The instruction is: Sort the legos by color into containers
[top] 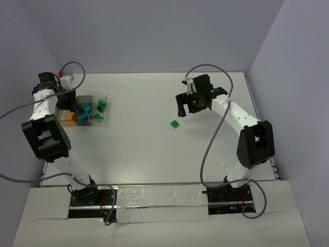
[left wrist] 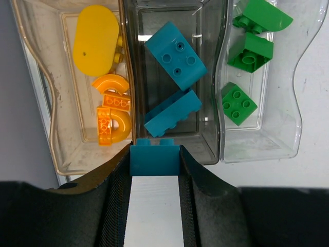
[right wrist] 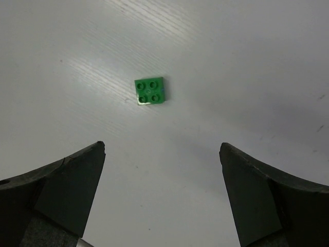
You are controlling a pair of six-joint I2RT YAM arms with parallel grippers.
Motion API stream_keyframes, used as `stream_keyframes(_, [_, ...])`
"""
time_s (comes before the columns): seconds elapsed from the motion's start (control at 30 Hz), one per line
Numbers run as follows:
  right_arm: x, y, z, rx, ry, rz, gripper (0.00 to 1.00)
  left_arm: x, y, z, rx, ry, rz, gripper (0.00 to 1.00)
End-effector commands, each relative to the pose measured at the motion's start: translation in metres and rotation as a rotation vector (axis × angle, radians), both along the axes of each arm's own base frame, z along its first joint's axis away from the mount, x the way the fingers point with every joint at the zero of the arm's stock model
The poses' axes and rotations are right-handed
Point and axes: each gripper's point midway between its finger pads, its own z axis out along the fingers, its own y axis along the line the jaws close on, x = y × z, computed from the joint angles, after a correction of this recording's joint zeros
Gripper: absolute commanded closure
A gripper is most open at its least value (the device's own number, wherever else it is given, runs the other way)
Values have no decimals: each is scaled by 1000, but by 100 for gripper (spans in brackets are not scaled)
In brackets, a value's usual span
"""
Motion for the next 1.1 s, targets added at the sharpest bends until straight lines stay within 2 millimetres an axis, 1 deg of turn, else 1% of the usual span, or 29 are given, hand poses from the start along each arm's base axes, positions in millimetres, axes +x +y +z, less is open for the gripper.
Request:
stream_keyframes(0.0, [4,-13,-2,-103,-36,-9,1,20,-8,7,32,-35,-20,88])
stream_keyframes(0.07, [4,-12,-3,-113,-32,-9,1,21,-8,2,36,-25,-19,87])
stream_keyframes(0.27, [4,-11,-6,-117,-20,-7,1,25,-7,-19,48,16,-7,76])
stream_keyframes(0.33, [4,-11,-6,-120,-18,-9,1,26,-4,-21,55,17,3,73])
stream_keyframes(0.4, [3,-11,-6,-123,-14,-5,1,26,-3,-23,54,18,11,66])
stream_keyframes(0.43, [3,-11,-7,-124,-14,-5,1,27,-4,-22,54,15,12,65])
stream_keyframes(0.47, [3,-11,-7,-126,-13,-4,1,27,-6,-20,52,13,6,58])
stream_keyframes(0.5, [3,-11,-9,-132,-10,-1,2,27,-8,-18,45,7,-6,45])
stream_keyframes(0.53, [3,-10,-10,-138,-10,1,2,27,-9,-16,42,2,-11,36])
stream_keyframes(0.57, [2,-11,-14,-150,-9,5,2,28,-13,-10,36,-15,-27,27])
stream_keyframes(0.63, [2,-10,-16,-165,-11,9,3,30,-17,0,30,-43,-43,23])
stream_keyframes(0.7, [2,-9,-21,-195,-16,13,5,36,-28,28,16,-115,-71,20])
stream_keyframes(0.73, [2,-9,-23,-198,-13,15,6,35,-29,28,14,-112,-74,19])
stream_keyframes(0.8, [4,-8,-27,-230,-15,20,10,39,-44,65,-13,-187,-108,14])
stream_keyframes(0.9, [3,1,-36,-270,-13,49,18,37,-71,94,-40,-251,-168,10])
stream_keyframes(0.93, [1,8,-38,-278,-12,68,20,36,-79,102,-45,-272,-183,10])
stream_keyframes(1.0, [-1,19,-42,-281,-8,96,21,31,-101,121,-51,-324,-231,9])
stream_keyframes(1.03, [-3,24,-45,-281,2,110,21,30,-110,127,-53,-344,-249,9])
stream_keyframes(1.07, [-4,29,-46,-273,5,119,21,29,-117,128,-59,-349,-267,9])
